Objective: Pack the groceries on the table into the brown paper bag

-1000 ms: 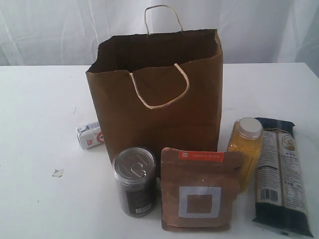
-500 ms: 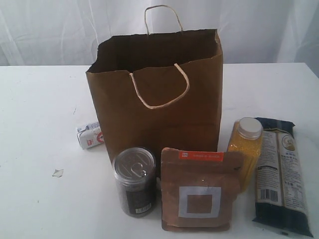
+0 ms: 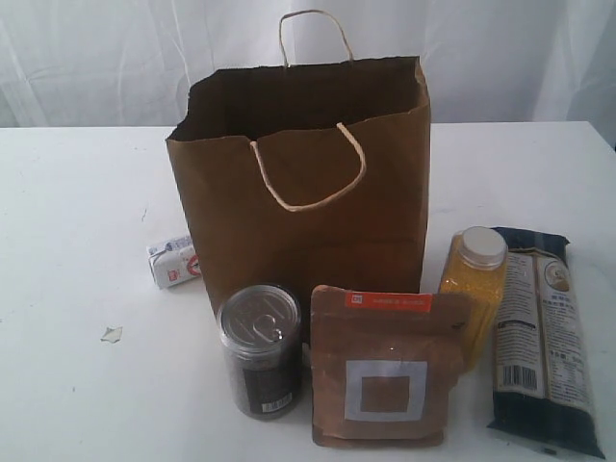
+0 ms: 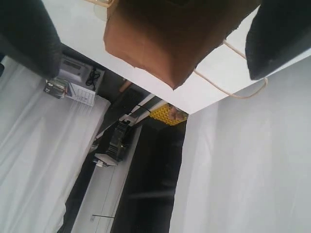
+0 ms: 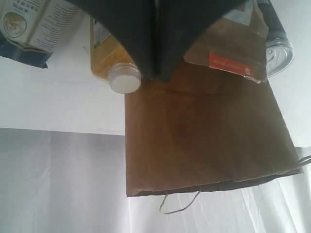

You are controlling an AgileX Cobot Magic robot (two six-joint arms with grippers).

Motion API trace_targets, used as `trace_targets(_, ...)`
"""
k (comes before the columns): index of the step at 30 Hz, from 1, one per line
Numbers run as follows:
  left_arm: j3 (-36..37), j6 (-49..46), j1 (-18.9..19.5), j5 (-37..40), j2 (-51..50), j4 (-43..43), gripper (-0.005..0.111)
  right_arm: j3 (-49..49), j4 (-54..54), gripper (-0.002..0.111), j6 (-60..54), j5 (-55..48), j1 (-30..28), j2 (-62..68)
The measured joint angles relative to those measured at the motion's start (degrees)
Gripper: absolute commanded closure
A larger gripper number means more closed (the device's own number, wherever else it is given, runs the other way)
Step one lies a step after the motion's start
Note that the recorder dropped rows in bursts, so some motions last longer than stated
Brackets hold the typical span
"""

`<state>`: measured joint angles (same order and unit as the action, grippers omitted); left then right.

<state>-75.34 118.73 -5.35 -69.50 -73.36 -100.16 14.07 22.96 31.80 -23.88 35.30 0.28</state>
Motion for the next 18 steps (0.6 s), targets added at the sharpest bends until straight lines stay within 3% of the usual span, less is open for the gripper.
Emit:
trace_targets(6, 0.0, 0.65, 0.0, 0.0, 0.0, 0.0, 0.002, -0.7, -0.31, 0.108, 0.13, 1.51, 0.0, 0.0)
trace_targets(12, 0.0, 1.05, 0.0, 0.0, 0.0, 0.0, 0.002, -9.1, -17.29, 0.108, 0.13, 6.33, 0.0, 0.0)
trace_targets(18, 0.0, 1.91, 0.0, 0.0, 0.0, 0.0, 0.002, -13.82, -20.56, 0.108, 0.13, 5.77, 0.0, 0.0)
